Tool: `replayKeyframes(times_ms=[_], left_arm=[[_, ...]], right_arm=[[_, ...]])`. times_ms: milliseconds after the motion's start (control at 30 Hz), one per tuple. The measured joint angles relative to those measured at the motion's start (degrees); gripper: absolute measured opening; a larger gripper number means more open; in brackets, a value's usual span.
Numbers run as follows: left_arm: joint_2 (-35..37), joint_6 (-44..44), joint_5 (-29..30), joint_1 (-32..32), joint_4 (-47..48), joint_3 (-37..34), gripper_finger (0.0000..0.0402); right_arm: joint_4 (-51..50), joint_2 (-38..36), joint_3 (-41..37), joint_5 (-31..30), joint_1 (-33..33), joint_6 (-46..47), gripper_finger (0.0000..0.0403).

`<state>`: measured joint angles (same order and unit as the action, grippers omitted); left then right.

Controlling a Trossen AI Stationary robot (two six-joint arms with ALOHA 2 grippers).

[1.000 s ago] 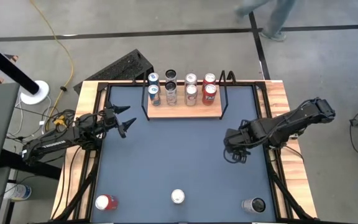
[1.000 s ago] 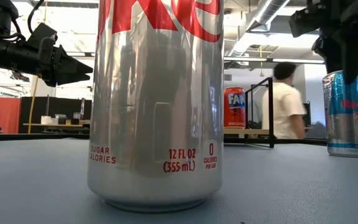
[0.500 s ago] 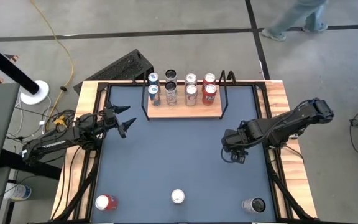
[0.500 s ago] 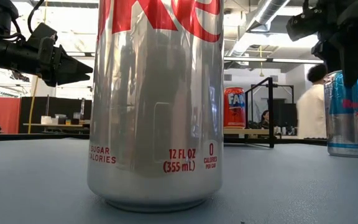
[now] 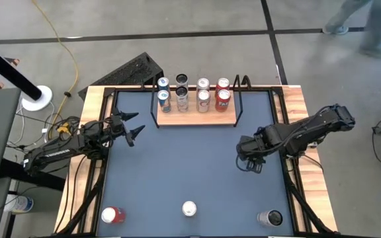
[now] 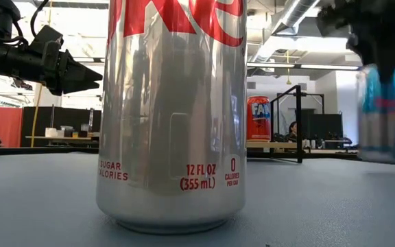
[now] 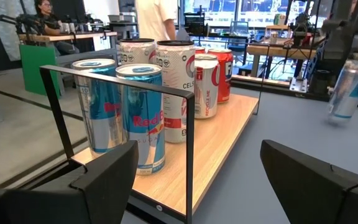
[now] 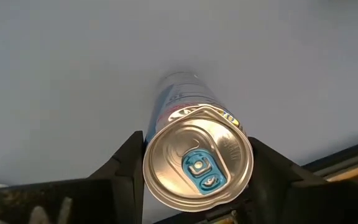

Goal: Place canned beverage on shelf
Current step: Put the blue soda can onto the shelf aligned with the other blue soda cans

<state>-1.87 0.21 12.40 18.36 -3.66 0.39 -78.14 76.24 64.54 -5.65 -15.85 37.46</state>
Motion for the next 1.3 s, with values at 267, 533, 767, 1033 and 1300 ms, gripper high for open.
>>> replayKeyframes(times_ms=[267,533,767,1033,1300], left_arm=[[0.0,0.0,0.0,0.01,0.02,0.01,0.0327],[0.0,-0.02,0.0,-0.02,0.02,-0.01,0.0327],[0.0,0.0,0.0,-0.02,0.02,0.01,0.0327],[0.0,-0.01,0.0,0.0,0.02,0.0,0.0327],[0.0,0.0,-0.02,-0.01,0.0,0.01,0.0327]], right_arm=[[0.61,1.6,11.81,-0.16,6.26,-3.66,0.0194],[0.51,15.69,30.1,-0.69,16.57,-19.02,0.0193],[0.41,31.44,48.6,1.04,24.21,-33.51,0.0193],[-0.53,47.26,67.11,4.05,30.34,-42.23,0.0195],[-2.38,51.27,69.38,4.01,32.96,-45.96,0.0195]])
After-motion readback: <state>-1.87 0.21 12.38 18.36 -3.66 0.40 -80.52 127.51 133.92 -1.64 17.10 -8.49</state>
